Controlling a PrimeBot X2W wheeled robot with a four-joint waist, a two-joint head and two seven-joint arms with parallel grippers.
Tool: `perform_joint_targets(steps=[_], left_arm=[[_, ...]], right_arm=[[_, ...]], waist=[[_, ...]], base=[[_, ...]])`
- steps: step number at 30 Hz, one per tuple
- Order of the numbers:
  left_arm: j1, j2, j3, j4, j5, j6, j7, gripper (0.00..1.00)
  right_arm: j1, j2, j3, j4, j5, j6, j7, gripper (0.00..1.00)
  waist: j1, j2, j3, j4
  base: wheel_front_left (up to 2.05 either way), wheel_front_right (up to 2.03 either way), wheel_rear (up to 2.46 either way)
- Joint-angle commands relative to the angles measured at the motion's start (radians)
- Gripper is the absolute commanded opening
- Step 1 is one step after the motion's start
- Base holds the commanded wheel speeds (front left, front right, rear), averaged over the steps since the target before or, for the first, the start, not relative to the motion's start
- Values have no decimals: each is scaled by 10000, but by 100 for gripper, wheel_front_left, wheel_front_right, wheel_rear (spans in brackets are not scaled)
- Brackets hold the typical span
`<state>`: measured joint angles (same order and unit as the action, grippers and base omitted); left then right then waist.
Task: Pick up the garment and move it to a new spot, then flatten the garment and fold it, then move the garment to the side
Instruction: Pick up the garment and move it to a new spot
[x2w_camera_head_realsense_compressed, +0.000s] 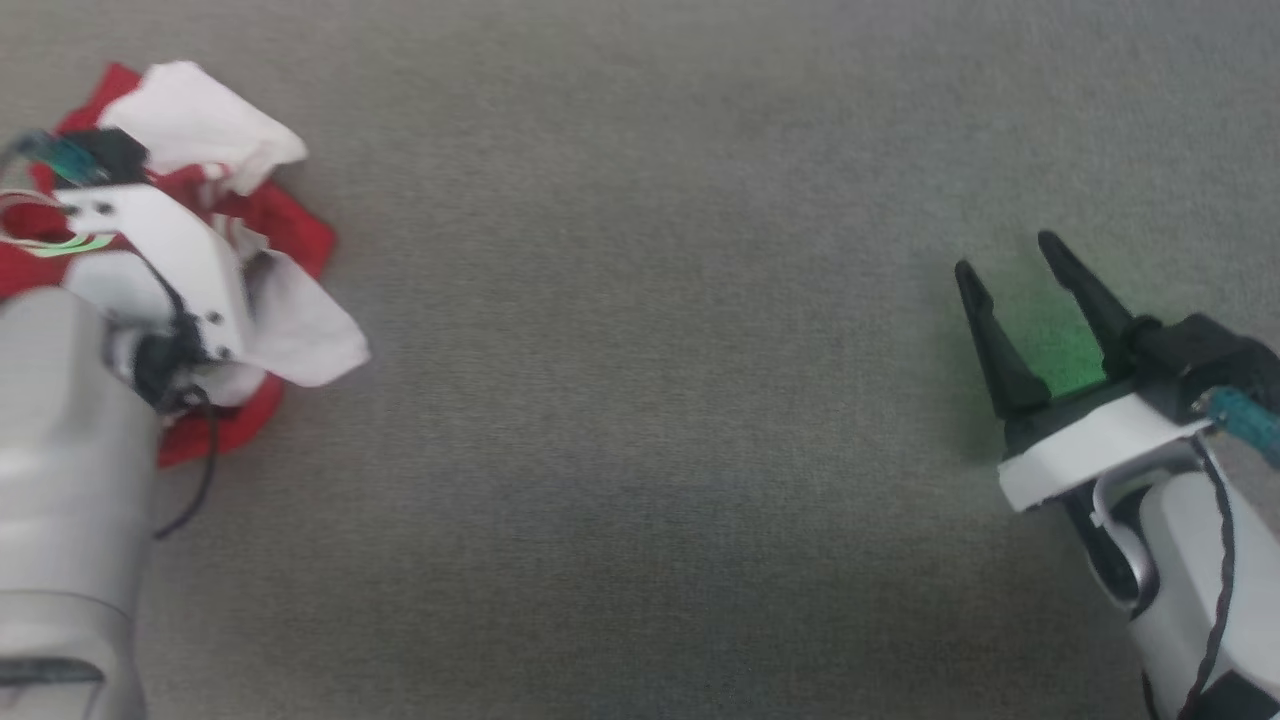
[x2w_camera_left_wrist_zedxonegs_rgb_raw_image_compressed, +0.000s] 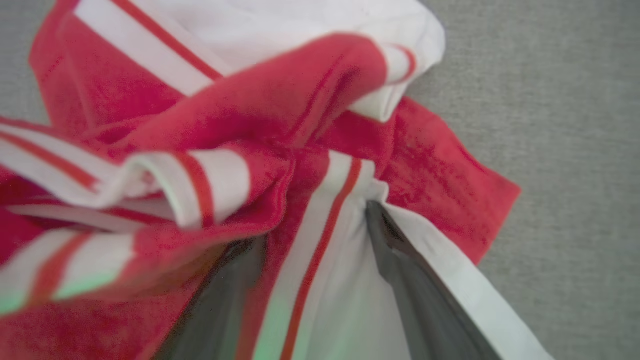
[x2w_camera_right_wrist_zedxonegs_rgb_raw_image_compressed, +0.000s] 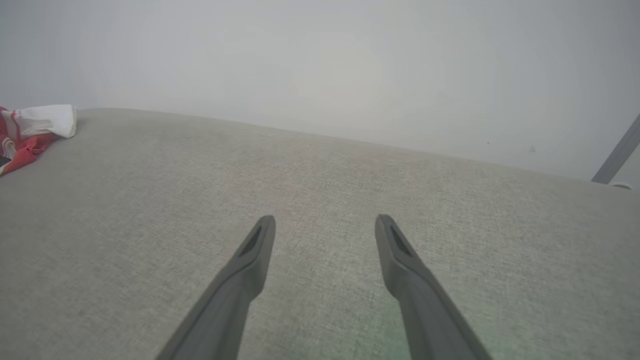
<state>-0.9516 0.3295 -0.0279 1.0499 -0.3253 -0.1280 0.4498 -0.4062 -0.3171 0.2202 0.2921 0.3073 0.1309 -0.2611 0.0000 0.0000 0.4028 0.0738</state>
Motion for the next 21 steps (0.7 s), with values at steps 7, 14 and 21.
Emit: perform_joint_targets(steps=[7,14,21], left_arm=[[434,-240,-681,770,-750,-16,1430,89],[529,355,-665,785,-859,92,236,0],[-91,727,-888,213,-572,90,-1627,0]], right_arm=[[-383,-53,-73,-330,53,-3,-55,100],[-301,125,18,-432,-87,-3,-55,100],[167,595,-173,-157,-124,-3,-55,100]], waist=[[0,0,706,-595],[0,0,39,-603],[0,0,-1251,-802]], base=[[0,0,0],[0,0,0],[0,0,0]])
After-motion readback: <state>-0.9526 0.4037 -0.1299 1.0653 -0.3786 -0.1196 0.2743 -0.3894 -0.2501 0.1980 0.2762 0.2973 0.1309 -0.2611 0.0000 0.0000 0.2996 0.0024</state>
